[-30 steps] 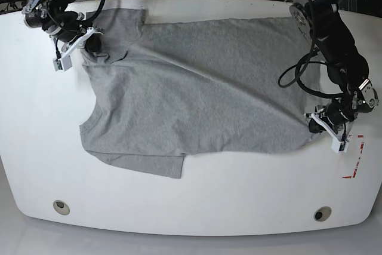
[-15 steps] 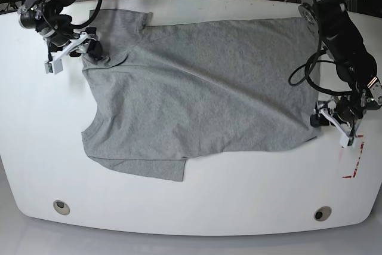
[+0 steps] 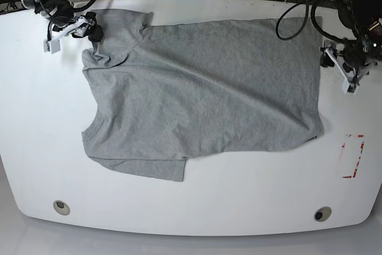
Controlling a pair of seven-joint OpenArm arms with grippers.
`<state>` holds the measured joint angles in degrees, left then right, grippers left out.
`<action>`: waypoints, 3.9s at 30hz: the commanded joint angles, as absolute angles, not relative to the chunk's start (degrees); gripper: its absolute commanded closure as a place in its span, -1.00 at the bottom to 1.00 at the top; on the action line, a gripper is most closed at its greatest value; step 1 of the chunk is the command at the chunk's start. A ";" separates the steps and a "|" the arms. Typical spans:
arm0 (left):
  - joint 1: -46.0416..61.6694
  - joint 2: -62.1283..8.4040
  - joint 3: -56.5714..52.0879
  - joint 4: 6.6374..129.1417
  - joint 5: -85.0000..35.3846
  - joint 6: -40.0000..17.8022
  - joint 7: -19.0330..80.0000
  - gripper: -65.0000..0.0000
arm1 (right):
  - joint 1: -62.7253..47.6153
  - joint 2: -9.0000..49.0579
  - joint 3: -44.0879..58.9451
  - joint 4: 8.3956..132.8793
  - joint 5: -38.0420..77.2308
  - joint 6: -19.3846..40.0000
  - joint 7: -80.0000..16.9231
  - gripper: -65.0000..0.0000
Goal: Fold the T-shirt properly
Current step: 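Grasp the hem corner with the left gripper and pull it toward the collar, then fold the shirt side inward with both grippers toward the shirt's middle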
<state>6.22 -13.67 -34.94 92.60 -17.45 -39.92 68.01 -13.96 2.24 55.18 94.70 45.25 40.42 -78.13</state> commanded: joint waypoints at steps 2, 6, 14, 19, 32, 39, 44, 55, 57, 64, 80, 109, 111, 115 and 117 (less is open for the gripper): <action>11.65 -14.90 -36.53 98.51 -24.84 -40.00 67.30 -0.27 | -15.43 2.33 54.73 91.56 45.85 40.00 -79.25 -0.31; 17.01 -14.73 -38.64 100.09 -29.76 -40.00 67.30 -0.27 | -15.87 2.33 53.49 90.59 46.20 40.00 -78.64 -0.31; 20.18 -14.64 -40.40 96.84 -33.01 -40.00 67.03 -0.27 | -16.66 2.33 49.98 90.68 46.29 40.00 -77.85 -0.30; 19.47 -14.64 -40.40 94.11 -33.10 -40.00 67.12 -0.27 | -16.57 2.33 49.98 90.68 46.20 40.00 -77.58 -0.04; 22.73 -13.23 -34.59 93.93 -40.13 -40.00 68.53 -0.27 | -15.52 2.42 49.98 90.68 46.55 40.00 -77.41 0.03; 24.92 -13.05 -32.40 93.93 -40.48 -40.00 68.53 -0.26 | -15.52 2.33 49.98 90.68 46.55 40.00 -77.41 0.09; 25.01 -13.05 -31.34 93.41 -39.87 -40.00 68.44 0.44 | -15.60 2.24 49.98 90.68 46.55 40.00 -77.41 0.33; 24.04 -13.05 -34.33 93.58 -40.40 -40.00 68.35 0.89 | -17.36 2.33 50.15 93.93 46.55 40.00 -77.41 1.00; 24.13 -13.14 -34.42 95.43 -40.40 -40.00 68.44 0.89 | -18.51 2.33 50.24 96.48 46.64 40.00 -77.41 1.00; 27.38 -13.41 -36.09 102.73 -40.40 -40.00 68.53 0.89 | -25.27 2.33 50.42 102.29 51.56 40.00 -77.41 1.00; 28.79 -13.14 -41.10 109.41 -40.40 -40.00 68.53 0.89 | -31.60 2.42 50.51 104.04 68.97 40.00 -77.41 1.00; -0.40 -13.67 -35.38 94.64 -39.69 -40.00 68.35 0.88 | -8.13 5.85 49.89 98.77 62.11 40.00 -77.41 1.00; -2.33 -14.37 -34.33 91.91 -37.58 -40.00 68.35 0.88 | -5.93 6.90 49.89 95.96 60.26 40.00 -77.41 1.00; -5.41 -14.46 -33.10 88.13 -33.71 -40.00 68.26 0.87 | -3.30 7.43 49.80 91.91 59.91 40.00 -77.41 1.00; -6.73 -14.46 -33.10 86.64 -32.57 -40.00 68.26 0.87 | -1.98 7.96 49.80 90.07 59.91 40.00 -77.41 1.00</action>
